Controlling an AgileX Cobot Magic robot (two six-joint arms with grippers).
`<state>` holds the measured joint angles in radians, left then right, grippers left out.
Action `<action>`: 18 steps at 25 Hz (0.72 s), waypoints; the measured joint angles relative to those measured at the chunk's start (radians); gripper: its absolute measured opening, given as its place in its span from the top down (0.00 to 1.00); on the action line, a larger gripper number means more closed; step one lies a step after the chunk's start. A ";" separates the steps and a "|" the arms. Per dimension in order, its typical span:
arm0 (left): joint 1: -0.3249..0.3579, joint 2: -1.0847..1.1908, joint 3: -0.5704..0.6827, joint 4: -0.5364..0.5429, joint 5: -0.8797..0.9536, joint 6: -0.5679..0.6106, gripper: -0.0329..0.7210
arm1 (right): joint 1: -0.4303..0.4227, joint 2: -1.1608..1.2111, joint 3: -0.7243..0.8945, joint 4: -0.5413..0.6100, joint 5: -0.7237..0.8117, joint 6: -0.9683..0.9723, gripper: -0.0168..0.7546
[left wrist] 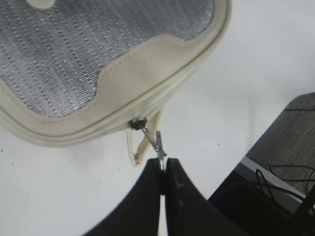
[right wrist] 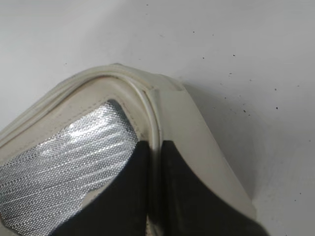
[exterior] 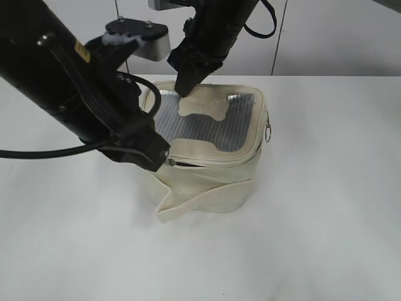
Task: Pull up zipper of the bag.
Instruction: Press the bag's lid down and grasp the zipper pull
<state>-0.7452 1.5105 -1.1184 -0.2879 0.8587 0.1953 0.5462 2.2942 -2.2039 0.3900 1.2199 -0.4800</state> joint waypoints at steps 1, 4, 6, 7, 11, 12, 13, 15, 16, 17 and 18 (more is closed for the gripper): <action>0.013 -0.008 0.000 0.001 0.003 -0.005 0.96 | 0.000 0.000 -0.001 -0.002 0.000 0.010 0.92; 0.042 -0.024 0.000 0.001 0.013 -0.025 0.96 | 0.000 0.000 -0.001 0.003 0.000 0.028 0.92; 0.046 -0.024 0.000 -0.008 0.022 -0.032 0.96 | 0.000 0.000 -0.001 0.016 0.000 0.030 0.92; 0.046 -0.024 0.000 -0.022 0.023 -0.033 0.96 | 0.000 0.000 -0.001 0.021 0.000 0.030 0.92; 0.046 -0.024 0.000 -0.079 0.025 -0.036 0.96 | 0.000 0.000 -0.001 0.026 0.000 0.030 0.92; 0.046 -0.024 0.000 -0.091 0.032 -0.036 0.96 | 0.000 0.000 -0.001 0.028 0.000 0.030 0.92; 0.046 -0.023 0.000 -0.101 0.040 -0.036 0.96 | 0.000 0.000 -0.001 0.030 0.000 0.030 0.92; 0.046 -0.013 0.000 -0.127 0.049 -0.037 0.96 | 0.000 0.000 -0.001 0.038 0.000 0.030 0.92; 0.046 -0.008 0.000 -0.145 0.050 -0.038 0.96 | 0.000 0.000 -0.001 0.042 0.000 0.030 0.92; 0.046 0.000 0.000 -0.158 0.051 -0.038 0.96 | 0.000 0.000 -0.001 0.047 0.000 0.028 0.92; 0.044 0.009 -0.001 -0.173 0.050 -0.040 0.96 | 0.000 0.000 -0.001 0.048 0.000 0.028 0.92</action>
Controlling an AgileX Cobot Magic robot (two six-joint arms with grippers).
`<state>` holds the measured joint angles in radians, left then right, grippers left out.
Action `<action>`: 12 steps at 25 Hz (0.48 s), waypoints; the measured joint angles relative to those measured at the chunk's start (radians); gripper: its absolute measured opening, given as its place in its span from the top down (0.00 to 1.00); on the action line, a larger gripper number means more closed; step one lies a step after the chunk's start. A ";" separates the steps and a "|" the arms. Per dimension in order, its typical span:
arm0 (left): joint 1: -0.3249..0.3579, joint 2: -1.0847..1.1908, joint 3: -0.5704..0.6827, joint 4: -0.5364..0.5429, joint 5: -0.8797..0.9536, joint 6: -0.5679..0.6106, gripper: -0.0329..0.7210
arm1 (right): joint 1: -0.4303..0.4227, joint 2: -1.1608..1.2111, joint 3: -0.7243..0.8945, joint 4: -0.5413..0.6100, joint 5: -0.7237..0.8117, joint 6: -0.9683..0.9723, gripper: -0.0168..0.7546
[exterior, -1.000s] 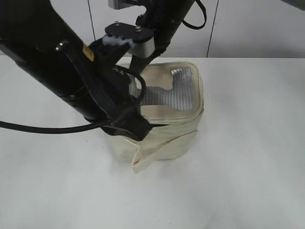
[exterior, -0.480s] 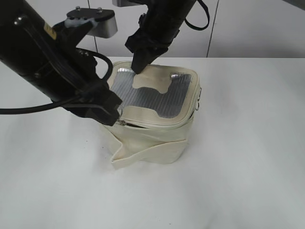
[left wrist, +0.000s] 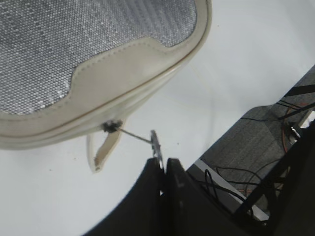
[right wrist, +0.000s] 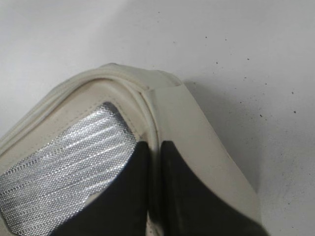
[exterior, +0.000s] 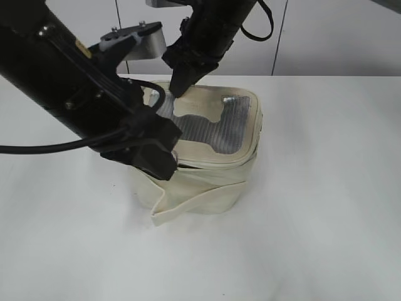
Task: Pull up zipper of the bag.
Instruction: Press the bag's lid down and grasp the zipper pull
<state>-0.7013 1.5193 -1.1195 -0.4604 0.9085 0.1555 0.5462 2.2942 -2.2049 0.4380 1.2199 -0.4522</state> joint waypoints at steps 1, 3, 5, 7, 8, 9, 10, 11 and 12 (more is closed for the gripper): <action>-0.006 0.010 0.000 -0.006 -0.003 0.000 0.96 | 0.000 0.000 0.000 0.000 0.000 0.000 0.92; -0.024 0.026 -0.001 -0.014 -0.022 0.000 0.96 | 0.000 0.000 0.000 0.000 0.000 -0.005 0.92; -0.041 0.043 -0.001 -0.022 -0.056 0.000 0.96 | 0.000 0.000 0.000 0.000 0.000 -0.007 0.93; -0.059 0.057 -0.001 -0.034 -0.103 -0.001 0.96 | 0.000 0.000 0.000 -0.005 0.000 -0.011 0.93; -0.070 0.063 -0.001 -0.041 -0.131 -0.001 0.96 | 0.000 0.000 0.000 -0.006 0.000 -0.012 0.93; -0.082 0.069 -0.002 -0.048 -0.157 -0.001 0.96 | -0.001 0.000 0.000 -0.007 0.000 -0.013 0.93; -0.093 0.074 -0.002 -0.052 -0.176 -0.001 0.96 | -0.001 0.000 0.000 -0.008 0.000 -0.013 0.93; -0.101 0.081 -0.002 -0.056 -0.191 -0.001 0.96 | -0.002 0.000 0.000 -0.008 0.000 -0.013 0.93; -0.111 0.086 -0.002 -0.057 -0.210 -0.001 0.96 | -0.004 0.000 0.000 -0.008 0.000 -0.013 0.93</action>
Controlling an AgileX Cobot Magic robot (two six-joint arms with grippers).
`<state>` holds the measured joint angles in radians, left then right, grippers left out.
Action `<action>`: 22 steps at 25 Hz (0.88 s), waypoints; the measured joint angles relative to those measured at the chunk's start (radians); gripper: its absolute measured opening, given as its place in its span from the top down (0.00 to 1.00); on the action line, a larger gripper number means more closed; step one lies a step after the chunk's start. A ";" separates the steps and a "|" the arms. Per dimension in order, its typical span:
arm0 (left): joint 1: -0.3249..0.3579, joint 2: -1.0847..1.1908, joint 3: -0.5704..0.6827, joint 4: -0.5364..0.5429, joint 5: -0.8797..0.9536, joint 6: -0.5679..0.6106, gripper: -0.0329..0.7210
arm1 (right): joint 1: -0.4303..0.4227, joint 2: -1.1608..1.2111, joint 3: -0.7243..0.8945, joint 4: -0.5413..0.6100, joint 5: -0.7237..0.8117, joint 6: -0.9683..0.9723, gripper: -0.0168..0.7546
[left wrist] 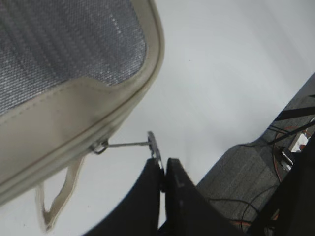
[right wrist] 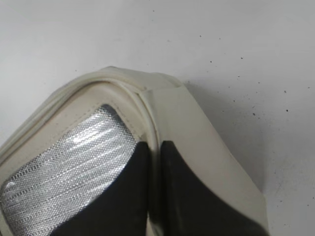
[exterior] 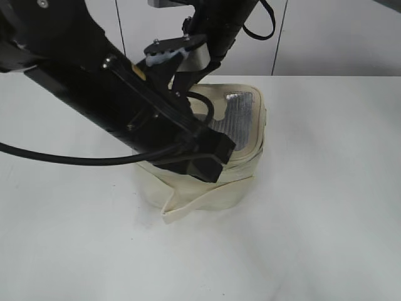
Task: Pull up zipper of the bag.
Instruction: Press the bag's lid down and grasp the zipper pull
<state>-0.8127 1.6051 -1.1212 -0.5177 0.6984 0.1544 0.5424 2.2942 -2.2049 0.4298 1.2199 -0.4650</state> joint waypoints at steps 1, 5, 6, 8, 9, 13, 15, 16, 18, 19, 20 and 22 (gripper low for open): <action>-0.011 0.005 0.000 -0.002 -0.023 0.000 0.96 | 0.001 0.000 0.000 0.000 0.000 0.000 0.93; -0.050 0.014 0.000 0.002 -0.103 0.000 0.96 | 0.001 0.000 0.000 -0.004 0.000 0.000 0.93; -0.053 0.016 0.000 0.006 -0.106 0.000 0.96 | 0.001 0.000 0.000 -0.008 0.000 -0.001 0.93; -0.054 0.017 0.000 0.021 -0.101 0.000 0.96 | 0.001 0.000 0.000 -0.011 0.000 -0.001 0.93; -0.054 0.017 0.000 0.028 -0.096 0.000 0.96 | 0.001 0.000 0.000 -0.012 0.000 -0.001 0.93; -0.054 0.017 0.000 0.035 -0.079 0.000 0.96 | 0.001 0.000 0.000 -0.012 0.000 -0.001 0.93; -0.054 0.016 0.000 0.036 -0.067 0.000 0.96 | 0.001 0.000 0.000 -0.012 0.000 0.000 0.93; -0.054 0.016 0.000 0.037 -0.058 0.000 0.94 | 0.001 0.000 0.000 -0.012 0.000 0.003 0.93; -0.056 0.014 0.000 0.038 -0.036 0.000 0.88 | 0.001 0.000 0.000 -0.011 0.000 0.019 0.92; -0.060 0.009 -0.002 0.038 -0.018 0.000 0.82 | 0.001 0.000 0.000 -0.011 -0.001 0.027 0.90; -0.064 0.003 -0.004 0.041 -0.006 0.000 0.75 | 0.001 0.000 -0.001 -0.009 -0.001 0.034 0.86; -0.066 -0.018 -0.006 0.058 0.012 0.000 0.62 | 0.000 -0.004 -0.014 0.002 -0.006 0.045 0.73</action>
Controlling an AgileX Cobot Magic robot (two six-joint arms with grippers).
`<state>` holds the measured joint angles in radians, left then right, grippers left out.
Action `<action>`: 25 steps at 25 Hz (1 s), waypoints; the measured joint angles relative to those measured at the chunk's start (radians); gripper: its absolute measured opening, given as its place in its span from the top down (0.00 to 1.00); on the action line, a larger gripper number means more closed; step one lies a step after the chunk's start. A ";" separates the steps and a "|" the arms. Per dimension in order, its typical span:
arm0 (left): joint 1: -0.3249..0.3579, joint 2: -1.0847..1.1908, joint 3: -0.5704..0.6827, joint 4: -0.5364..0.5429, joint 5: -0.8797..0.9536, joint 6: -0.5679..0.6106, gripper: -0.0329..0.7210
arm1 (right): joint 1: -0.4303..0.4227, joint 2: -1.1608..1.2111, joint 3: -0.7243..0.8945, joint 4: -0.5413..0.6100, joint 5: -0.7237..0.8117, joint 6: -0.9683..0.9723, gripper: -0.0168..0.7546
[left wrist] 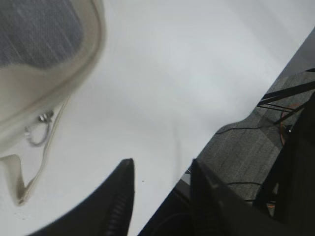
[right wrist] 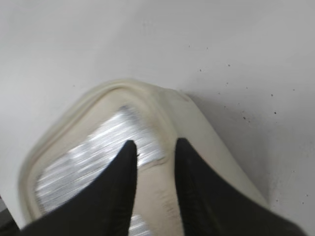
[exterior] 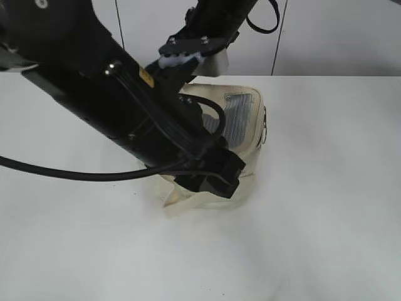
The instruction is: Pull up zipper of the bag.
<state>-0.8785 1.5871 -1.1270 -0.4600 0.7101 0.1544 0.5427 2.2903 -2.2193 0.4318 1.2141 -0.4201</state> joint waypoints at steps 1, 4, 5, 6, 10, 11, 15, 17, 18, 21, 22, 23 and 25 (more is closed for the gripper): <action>0.000 -0.016 0.000 0.014 0.003 0.000 0.55 | -0.001 -0.006 -0.003 0.010 -0.001 0.006 0.64; 0.005 -0.068 -0.001 0.076 0.004 0.000 0.46 | -0.001 -0.021 -0.012 0.033 -0.001 0.042 0.39; 0.012 -0.089 -0.001 0.092 0.004 0.000 0.45 | -0.001 -0.022 -0.013 0.033 -0.001 0.049 0.34; 0.023 -0.110 -0.001 0.105 0.004 0.000 0.45 | -0.001 -0.022 -0.013 0.029 -0.001 0.060 0.31; 0.118 -0.168 -0.001 0.130 0.004 0.000 0.44 | -0.004 -0.022 -0.017 -0.072 -0.001 0.137 0.26; 0.149 -0.172 -0.001 0.131 0.004 0.000 0.44 | -0.008 -0.024 -0.017 -0.093 -0.001 0.150 0.26; 0.265 -0.176 -0.001 0.158 -0.008 0.000 0.44 | -0.049 -0.052 -0.018 -0.117 -0.001 0.169 0.26; 0.302 -0.175 -0.001 0.194 -0.034 0.000 0.44 | -0.084 -0.077 -0.018 -0.120 -0.001 0.178 0.25; 0.314 -0.172 -0.002 0.207 -0.050 0.000 0.44 | -0.098 -0.088 -0.020 -0.121 0.000 0.181 0.25; 0.331 -0.149 -0.006 0.235 -0.077 0.025 0.44 | -0.144 -0.118 -0.021 -0.122 0.000 0.197 0.25; 0.331 -0.140 -0.007 0.238 -0.086 0.043 0.44 | -0.159 -0.125 -0.021 -0.124 0.000 0.203 0.25; 0.331 -0.132 -0.008 0.240 -0.095 0.057 0.44 | -0.172 -0.133 -0.018 -0.126 0.000 0.207 0.25; 0.331 -0.116 -0.013 0.244 -0.114 0.073 0.44 | -0.188 -0.152 0.004 -0.126 0.000 0.211 0.26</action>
<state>-0.5479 1.4714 -1.1396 -0.2159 0.5958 0.2273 0.3547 2.1379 -2.2154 0.3059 1.2140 -0.2095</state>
